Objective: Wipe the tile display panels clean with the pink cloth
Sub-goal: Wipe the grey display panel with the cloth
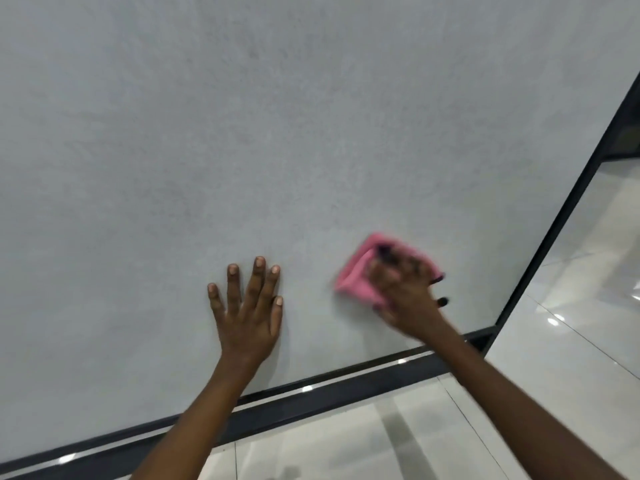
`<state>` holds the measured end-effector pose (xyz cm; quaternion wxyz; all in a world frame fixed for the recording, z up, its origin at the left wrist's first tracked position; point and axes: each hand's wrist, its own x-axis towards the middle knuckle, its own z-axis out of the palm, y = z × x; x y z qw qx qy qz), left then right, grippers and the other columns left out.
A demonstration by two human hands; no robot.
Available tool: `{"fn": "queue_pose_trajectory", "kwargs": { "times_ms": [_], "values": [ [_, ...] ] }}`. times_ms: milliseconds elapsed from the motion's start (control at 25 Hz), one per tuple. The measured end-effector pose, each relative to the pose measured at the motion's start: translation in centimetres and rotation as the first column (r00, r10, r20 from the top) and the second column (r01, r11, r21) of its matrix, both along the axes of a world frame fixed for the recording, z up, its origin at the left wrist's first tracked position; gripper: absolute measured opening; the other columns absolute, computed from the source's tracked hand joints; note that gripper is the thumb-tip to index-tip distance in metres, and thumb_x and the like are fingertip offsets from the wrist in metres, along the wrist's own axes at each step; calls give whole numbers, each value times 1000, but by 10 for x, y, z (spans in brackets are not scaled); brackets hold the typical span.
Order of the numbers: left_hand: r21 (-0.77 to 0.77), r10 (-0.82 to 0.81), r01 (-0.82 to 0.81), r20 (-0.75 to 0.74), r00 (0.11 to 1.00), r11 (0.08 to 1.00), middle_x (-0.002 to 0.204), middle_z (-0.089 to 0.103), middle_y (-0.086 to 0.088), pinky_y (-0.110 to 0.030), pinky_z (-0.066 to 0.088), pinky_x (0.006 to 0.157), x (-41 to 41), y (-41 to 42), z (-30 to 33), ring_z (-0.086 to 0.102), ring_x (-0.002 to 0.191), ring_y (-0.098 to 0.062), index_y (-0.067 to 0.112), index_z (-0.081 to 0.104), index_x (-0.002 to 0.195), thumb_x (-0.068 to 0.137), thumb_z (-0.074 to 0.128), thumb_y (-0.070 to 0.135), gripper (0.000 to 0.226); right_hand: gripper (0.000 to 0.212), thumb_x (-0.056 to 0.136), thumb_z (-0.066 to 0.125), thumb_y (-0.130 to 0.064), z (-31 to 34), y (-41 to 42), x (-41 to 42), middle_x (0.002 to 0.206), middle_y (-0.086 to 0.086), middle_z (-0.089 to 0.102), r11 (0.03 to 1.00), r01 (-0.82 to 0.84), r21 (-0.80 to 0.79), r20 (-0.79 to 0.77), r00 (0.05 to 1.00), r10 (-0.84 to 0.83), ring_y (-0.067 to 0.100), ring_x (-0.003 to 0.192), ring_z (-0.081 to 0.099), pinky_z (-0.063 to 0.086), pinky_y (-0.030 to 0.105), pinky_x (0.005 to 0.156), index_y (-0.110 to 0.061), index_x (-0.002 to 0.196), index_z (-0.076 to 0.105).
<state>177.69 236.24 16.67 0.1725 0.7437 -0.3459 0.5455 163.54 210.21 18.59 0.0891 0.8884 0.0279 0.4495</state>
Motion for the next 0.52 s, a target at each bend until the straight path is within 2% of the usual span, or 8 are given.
{"fn": "queue_pose_trajectory", "kwargs": {
  "times_ms": [80, 160, 200, 280, 360, 440, 480, 520],
  "values": [
    [54, 12, -11, -32, 999, 998, 163, -8, 1, -50, -10, 118, -8, -5, -19, -10, 149, -29, 25, 3, 156, 98, 36, 36, 67, 91, 80, 55, -26, 35, -49, -20, 162, 10, 10, 898, 52, 437, 175, 974, -142, 24, 149, 12, 13, 41, 120, -17, 157, 6],
    [112, 41, -40, -5, 999, 993, 163, -10, 1, -49, -10, 118, -7, -5, -36, -11, 149, -29, 25, 1, 156, 97, 36, 37, 69, 84, 83, 50, -19, 49, -77, -31, 162, 12, 9, 633, -96, 768, 372, 871, -320, 22, 149, 11, 13, 34, 121, -12, 156, 10],
    [118, 51, -51, 4, 999, 992, 163, -10, 0, -50, -10, 118, -5, -5, -40, -11, 149, -30, 25, 1, 156, 98, 36, 38, 69, 81, 84, 48, -19, 42, -77, -29, 163, 13, 7, 547, -142, 825, 408, 819, -404, 23, 150, 10, 11, 36, 122, -12, 155, 9],
    [112, 62, -64, 18, 998, 992, 163, -9, -1, -52, -10, 118, -1, -6, -43, -10, 149, -31, 25, 2, 156, 99, 35, 38, 67, 73, 90, 41, -23, 3, -46, -14, 161, 19, 8, 571, -104, 814, 386, 832, -398, 28, 149, 11, 11, 46, 122, -7, 154, 11],
    [111, 47, -49, 16, 999, 993, 163, -9, -2, -52, -10, 118, -1, -8, -42, -11, 149, -32, 24, 2, 156, 101, 32, 38, 64, 61, 99, 32, -35, -62, 14, 5, 156, 11, 25, 773, -20, 634, 230, 959, -164, 29, 143, 26, 26, 51, 115, -11, 154, 20],
    [125, 45, -48, 26, 999, 991, 163, -12, -2, -52, -12, 117, -2, -6, -40, -13, 148, -32, 24, 1, 156, 102, 31, 38, 63, 58, 91, 45, -22, -131, 63, 11, 145, -3, 41, 988, -112, 109, -119, 985, 125, 25, 132, 37, 34, 56, 108, -27, 147, 33],
    [132, 36, -37, 9, 999, 991, 163, -13, -1, -50, -13, 117, -4, -5, -38, -15, 148, -31, 24, 0, 156, 102, 30, 37, 63, 69, 81, 53, -16, -157, 68, 8, 147, -10, 43, 963, -194, -187, -315, 940, 129, 22, 136, 35, 25, 55, 114, -30, 146, 36],
    [131, 11, -7, -28, 1000, 991, 162, -14, 1, -49, -14, 117, -7, -3, -35, -16, 148, -29, 25, -2, 155, 102, 31, 36, 64, 81, 73, 58, -11, -174, 57, 2, 150, -14, 41, 888, -250, -385, -427, 902, 69, 18, 142, 30, 12, 51, 119, -32, 148, 35]
  ]
}}
